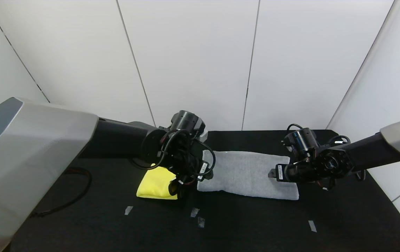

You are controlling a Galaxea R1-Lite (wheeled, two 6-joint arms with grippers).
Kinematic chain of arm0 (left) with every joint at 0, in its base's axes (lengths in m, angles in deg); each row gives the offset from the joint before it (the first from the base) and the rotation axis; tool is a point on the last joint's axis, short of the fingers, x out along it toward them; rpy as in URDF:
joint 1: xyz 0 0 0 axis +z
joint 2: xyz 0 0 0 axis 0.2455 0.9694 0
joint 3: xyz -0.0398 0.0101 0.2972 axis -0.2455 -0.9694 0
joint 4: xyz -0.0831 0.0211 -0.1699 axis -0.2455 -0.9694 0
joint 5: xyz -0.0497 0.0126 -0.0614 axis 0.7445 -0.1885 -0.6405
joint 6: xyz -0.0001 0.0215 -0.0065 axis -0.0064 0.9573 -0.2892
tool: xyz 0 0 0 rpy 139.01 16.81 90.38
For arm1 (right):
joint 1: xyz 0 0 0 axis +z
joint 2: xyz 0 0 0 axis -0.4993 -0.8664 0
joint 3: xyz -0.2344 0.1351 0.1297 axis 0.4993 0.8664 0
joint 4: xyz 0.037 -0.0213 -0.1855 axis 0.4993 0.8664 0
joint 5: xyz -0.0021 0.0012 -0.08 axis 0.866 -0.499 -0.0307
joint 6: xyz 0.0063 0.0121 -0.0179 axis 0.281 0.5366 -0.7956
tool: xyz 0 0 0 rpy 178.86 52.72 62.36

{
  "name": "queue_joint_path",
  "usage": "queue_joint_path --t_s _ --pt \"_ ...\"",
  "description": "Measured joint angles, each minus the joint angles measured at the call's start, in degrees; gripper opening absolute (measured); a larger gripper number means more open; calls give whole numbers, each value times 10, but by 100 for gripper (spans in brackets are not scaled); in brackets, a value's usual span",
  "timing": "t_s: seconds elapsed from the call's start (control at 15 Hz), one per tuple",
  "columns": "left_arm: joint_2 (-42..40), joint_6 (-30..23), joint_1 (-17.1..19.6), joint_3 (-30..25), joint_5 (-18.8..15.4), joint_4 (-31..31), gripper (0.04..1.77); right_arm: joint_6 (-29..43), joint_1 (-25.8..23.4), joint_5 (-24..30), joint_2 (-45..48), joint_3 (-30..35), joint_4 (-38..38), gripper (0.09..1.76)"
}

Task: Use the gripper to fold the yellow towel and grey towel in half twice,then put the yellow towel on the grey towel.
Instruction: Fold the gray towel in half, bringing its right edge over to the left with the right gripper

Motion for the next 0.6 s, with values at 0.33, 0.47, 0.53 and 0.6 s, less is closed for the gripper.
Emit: queue_joint_path --t_s 0.33,0.47,0.53,0.6 --pt "-23 0 0 -28 -20 2 170 -1 2 -1 -22 -17 3 169" --pt "-31 0 0 -33 -21 2 170 -1 2 -1 -30 -25 4 169" --pt "-33 0 1 -33 -21 4 170 -1 2 -1 -33 -27 4 170" --pt "-34 0 1 -34 -22 5 170 -1 2 -1 -35 -30 4 170"
